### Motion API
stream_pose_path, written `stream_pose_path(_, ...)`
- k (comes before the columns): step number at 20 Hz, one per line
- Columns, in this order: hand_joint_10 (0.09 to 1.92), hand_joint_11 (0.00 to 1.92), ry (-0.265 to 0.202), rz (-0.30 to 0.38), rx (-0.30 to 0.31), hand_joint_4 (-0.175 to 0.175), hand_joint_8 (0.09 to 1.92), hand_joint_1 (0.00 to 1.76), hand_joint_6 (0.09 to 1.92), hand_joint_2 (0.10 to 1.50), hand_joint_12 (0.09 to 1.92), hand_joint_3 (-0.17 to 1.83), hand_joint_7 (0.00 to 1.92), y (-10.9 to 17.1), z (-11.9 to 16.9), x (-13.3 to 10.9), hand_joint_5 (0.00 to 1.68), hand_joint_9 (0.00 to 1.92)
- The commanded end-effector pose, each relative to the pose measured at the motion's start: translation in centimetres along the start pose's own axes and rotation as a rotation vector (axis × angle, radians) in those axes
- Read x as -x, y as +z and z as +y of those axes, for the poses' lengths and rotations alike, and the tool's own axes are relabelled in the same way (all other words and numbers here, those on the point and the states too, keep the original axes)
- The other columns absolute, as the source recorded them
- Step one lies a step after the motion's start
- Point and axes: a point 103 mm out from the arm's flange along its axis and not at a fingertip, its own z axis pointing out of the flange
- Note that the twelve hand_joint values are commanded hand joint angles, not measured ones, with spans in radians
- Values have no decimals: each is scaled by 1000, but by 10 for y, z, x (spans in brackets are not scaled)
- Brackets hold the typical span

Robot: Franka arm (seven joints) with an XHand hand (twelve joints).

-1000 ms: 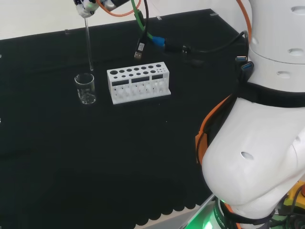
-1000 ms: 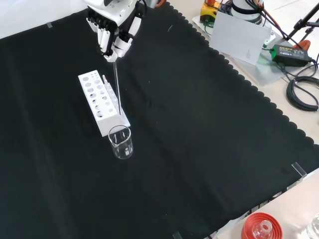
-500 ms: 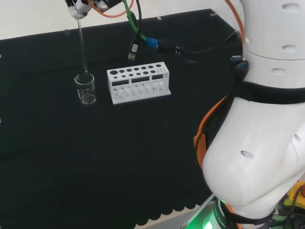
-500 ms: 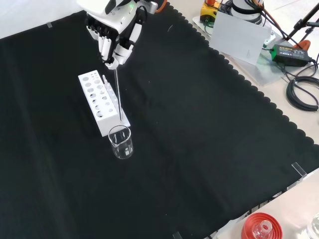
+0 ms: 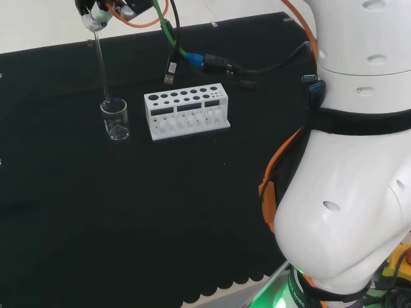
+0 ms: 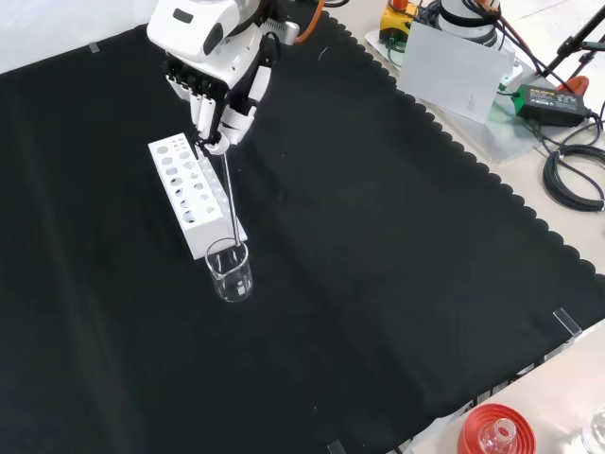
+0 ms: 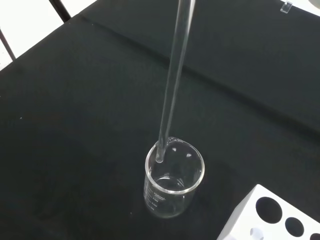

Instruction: Stir in the beaker to the left of the white test tube rack with the glass rod.

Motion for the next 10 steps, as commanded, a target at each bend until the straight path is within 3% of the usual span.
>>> stream_pose_path(1, 462, 1703, -7, 10, -8, -175, 822, 1199, 779, 1124, 817, -175, 1616, 5, 5, 4, 1144, 1858)
stream_pose_path(10, 458, 1704, 2, 34, -36, -175, 821, 1199, 778, 1123, 818, -175, 1617, 23, 18, 23, 1144, 1860)
